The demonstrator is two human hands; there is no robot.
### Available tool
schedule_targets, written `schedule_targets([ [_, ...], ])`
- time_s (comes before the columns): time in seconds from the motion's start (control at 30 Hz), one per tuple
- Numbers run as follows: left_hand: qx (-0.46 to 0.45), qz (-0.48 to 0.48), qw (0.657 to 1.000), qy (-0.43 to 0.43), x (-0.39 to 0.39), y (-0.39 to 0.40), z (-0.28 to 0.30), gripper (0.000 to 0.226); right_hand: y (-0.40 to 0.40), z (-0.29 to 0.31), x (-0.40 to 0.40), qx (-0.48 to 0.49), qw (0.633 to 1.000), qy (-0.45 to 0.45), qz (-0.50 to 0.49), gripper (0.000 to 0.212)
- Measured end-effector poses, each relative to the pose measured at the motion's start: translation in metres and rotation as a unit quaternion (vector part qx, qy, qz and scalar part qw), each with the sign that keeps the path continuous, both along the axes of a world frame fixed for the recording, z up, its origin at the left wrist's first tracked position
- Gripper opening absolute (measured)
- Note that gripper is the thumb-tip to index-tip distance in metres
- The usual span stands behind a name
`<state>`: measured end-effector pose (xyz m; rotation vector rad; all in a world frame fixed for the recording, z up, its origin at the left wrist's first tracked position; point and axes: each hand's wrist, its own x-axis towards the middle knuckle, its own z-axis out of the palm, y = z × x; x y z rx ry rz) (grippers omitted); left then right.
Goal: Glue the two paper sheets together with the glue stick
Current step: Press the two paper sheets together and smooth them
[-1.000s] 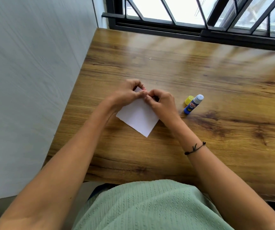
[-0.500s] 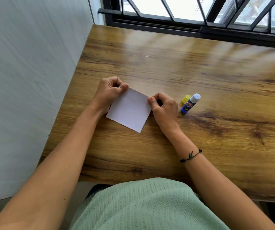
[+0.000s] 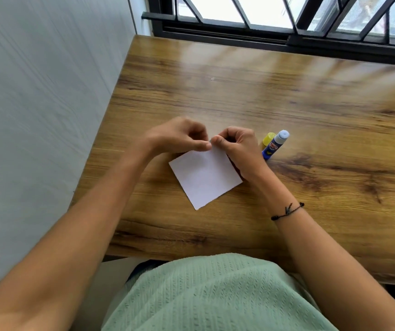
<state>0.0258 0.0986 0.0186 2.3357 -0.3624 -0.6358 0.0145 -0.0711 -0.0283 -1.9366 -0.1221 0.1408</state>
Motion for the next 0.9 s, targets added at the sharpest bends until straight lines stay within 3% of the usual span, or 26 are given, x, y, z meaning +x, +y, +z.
schedule_targets([
  [0.17, -0.003, 0.033, 0.995, -0.097, 0.005, -0.017, -0.012, 0.028, 0.005, -0.001, 0.004, 0.020, 1.000, 0.013, -0.010, 0.022],
  [0.3, -0.101, 0.137, 0.981, -0.093, 0.003, -0.008, -0.019, 0.030, 0.013, -0.004, 0.005, -0.001, 1.000, -0.011, -0.021, 0.017],
  [0.43, -0.110, 0.223, 0.962, -0.116, -0.001, -0.007, -0.018, 0.030, 0.013, -0.003, 0.003, -0.027, 0.999, -0.027, -0.024, 0.013],
  [0.6, -0.250, 0.383, 0.886, -0.068, -0.001, 0.003, -0.015, 0.033, 0.007, 0.000, 0.001, -0.049, 0.998, -0.027, -0.024, 0.013],
  [0.7, -0.275, 0.411, 0.867, -0.062, -0.004, 0.003, -0.019, 0.036, 0.007, -0.002, 0.003, -0.017, 0.999, -0.012, -0.045, 0.014],
  [0.83, -0.297, 0.491, 0.816, -0.061, -0.011, -0.004, -0.032, 0.037, 0.006, -0.002, 0.008, 0.026, 0.998, 0.017, -0.053, 0.020],
  [0.9, -0.217, 0.467, 0.850, -0.114, -0.015, -0.004, -0.035, 0.029, 0.005, -0.001, 0.008, 0.045, 0.998, 0.025, -0.044, 0.022],
])
